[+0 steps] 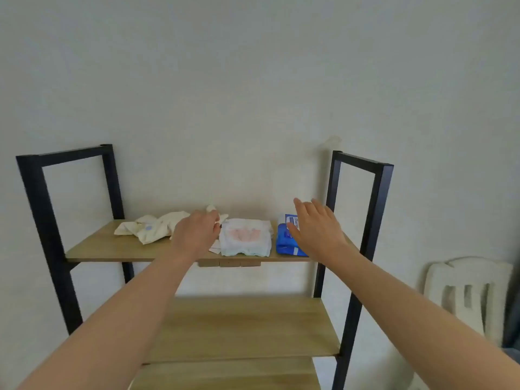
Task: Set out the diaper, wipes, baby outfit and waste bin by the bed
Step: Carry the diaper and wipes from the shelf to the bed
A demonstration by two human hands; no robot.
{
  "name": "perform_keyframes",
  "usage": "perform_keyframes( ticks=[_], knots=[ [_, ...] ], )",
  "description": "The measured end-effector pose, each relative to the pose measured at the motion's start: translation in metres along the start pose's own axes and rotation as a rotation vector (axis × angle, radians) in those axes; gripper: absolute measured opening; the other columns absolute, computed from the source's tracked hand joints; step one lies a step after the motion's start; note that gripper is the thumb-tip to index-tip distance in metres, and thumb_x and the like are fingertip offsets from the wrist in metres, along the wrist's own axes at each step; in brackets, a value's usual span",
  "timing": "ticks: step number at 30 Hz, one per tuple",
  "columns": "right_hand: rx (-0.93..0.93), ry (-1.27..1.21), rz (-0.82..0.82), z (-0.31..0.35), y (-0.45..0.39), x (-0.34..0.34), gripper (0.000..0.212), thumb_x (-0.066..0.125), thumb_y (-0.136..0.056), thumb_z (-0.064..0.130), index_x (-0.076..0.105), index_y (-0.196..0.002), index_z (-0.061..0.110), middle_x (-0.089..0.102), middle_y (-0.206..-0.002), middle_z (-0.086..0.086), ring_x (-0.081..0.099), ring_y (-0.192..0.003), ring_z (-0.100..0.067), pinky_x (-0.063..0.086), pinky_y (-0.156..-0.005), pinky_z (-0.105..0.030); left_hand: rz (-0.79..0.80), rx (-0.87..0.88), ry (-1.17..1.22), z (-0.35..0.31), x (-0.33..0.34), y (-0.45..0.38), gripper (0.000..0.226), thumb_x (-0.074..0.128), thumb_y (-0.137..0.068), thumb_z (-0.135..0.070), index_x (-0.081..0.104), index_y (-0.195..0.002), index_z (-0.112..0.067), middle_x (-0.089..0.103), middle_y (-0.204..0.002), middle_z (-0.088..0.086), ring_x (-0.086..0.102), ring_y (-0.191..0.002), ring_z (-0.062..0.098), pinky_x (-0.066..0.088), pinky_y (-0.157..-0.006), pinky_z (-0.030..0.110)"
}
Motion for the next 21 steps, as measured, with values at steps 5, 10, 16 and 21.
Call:
perform_keyframes(
  ticks=[5, 10, 16, 21],
  knots=[
    [0.183, -0.113, 0.116, -0.021, -0.038, 0.046, 0.058, 0.037, -0.097, 0.05, 0.03, -0.14, 0.011, 0.052, -0.134, -0.01, 0.048, -0.123, -0.027, 0.045, -0.098, -0.04, 0.298, 0.107, 0.004, 0.016, 0.05, -0.039, 0.033, 0.041, -0.099, -0.014, 0.057, -0.126, -0.021, 0.06, -0.12, 0.01, 0.059, -0.102, 0.025, 0.044, -0.072, 0.032],
    [0.43, -0.359, 0.343, -0.03, -0.066, 0.092, 0.051, 0.042, -0.094, 0.051, 0.045, -0.122, 0.009, 0.057, -0.12, -0.013, 0.057, -0.102, -0.028, 0.05, -0.076, -0.037, 0.457, 0.236, -0.083, 0.031, 0.091, -0.058, 0.053, 0.041, -0.093, 0.001, 0.043, -0.139, -0.025, 0.05, -0.137, 0.001, 0.046, -0.123, 0.018, 0.046, -0.093, 0.036],
    [0.569, -0.585, 0.46, -0.03, -0.086, 0.115, 0.055, 0.04, -0.097, 0.047, 0.043, -0.131, 0.004, 0.058, -0.122, -0.015, 0.059, -0.102, -0.025, 0.052, -0.084, -0.033, 0.489, 0.417, -0.133, 0.036, 0.119, -0.063, 0.047, 0.048, -0.096, -0.016, 0.041, -0.142, -0.02, 0.048, -0.141, -0.001, 0.046, -0.126, 0.017, 0.049, -0.09, 0.038],
    [0.66, -0.791, 0.516, -0.031, -0.096, 0.127, 0.064, 0.051, -0.092, 0.048, 0.036, -0.138, 0.007, 0.056, -0.128, -0.012, 0.056, -0.105, -0.022, 0.05, -0.082, -0.031, 0.354, 0.554, -0.037, 0.036, 0.131, -0.069, 0.045, 0.047, -0.099, -0.024, 0.044, -0.143, -0.022, 0.041, -0.151, 0.0, 0.04, -0.137, 0.02, 0.046, -0.096, 0.038]
  ],
)
Point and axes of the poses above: each hand's wrist, its own y-axis away from the middle knuckle, its own x-axis out of the palm, z = x × y, the point moved 2 cm from there along -y, towards the middle knuckle
